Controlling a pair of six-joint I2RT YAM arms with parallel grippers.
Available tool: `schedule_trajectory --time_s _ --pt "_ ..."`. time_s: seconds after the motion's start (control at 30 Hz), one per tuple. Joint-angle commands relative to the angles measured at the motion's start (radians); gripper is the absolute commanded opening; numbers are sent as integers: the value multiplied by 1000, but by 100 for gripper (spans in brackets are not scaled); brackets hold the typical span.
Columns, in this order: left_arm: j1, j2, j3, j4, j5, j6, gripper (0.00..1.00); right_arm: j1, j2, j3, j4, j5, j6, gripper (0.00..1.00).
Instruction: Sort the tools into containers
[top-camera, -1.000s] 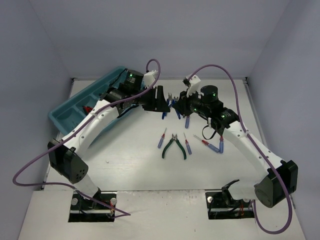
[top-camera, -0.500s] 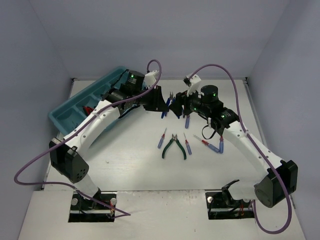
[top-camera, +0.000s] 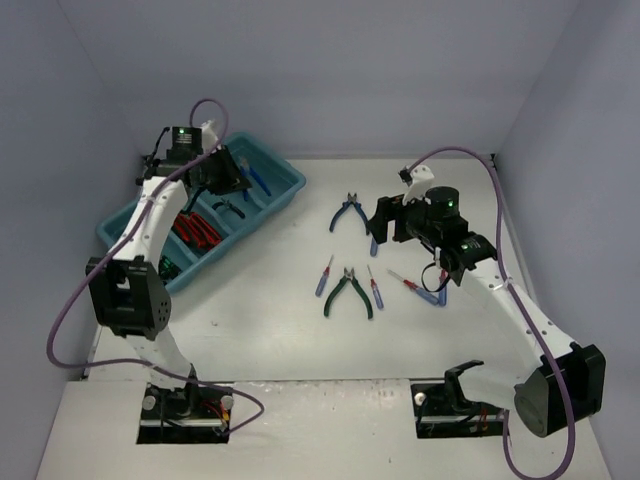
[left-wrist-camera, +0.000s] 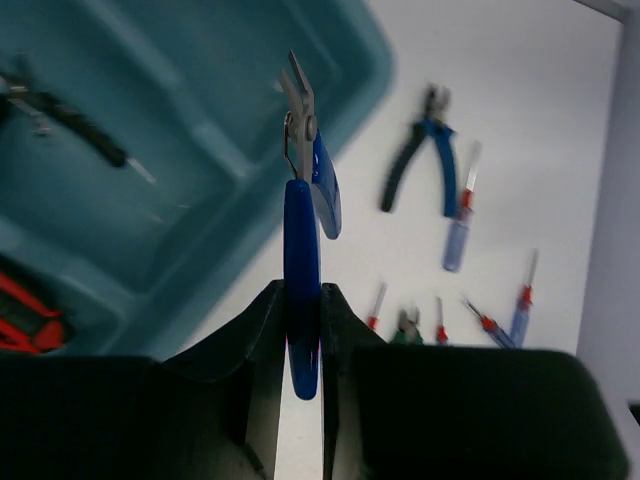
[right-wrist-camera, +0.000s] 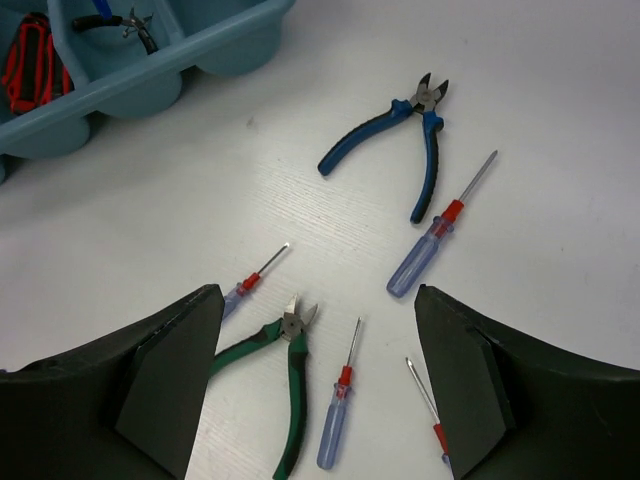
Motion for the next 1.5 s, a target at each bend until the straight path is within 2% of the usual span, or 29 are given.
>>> schedule_trajectory --time_s 0.0,0.23,0.4,0.5,0.53,0.63,0.77,0.93,1.2,1.47 --pt "78 103 110 -35 -24 12 0 2 -59 -15 -5 59 -22 75" --pt "152 333 319 -134 -51 61 0 0 -86 -28 -40 78 -31 76" --pt "172 387 351 -174 -89 66 1 0 -84 -27 -53 80 -34 76" --pt "173 386 337 -175 -98 72 30 0 -69 -29 -62 75 -28 77" --pt "173 383 332 -175 -96 74 36 0 -63 -31 -64 76 -25 77" --pt "168 359 326 -189 -91 84 50 1 -40 -44 -71 83 -10 76" --pt "159 291 309 -218 -113 104 62 13 17 -60 -94 93 15 73" --pt "129 127 227 -223 -145 130 65 69 126 -80 -136 87 46 68" --pt "-77 -143 45 -227 -264 195 66 142 279 -100 -166 75 108 57" --pt "-217 -291 -132 -221 -297 156 66 221 361 -111 -169 137 163 52"
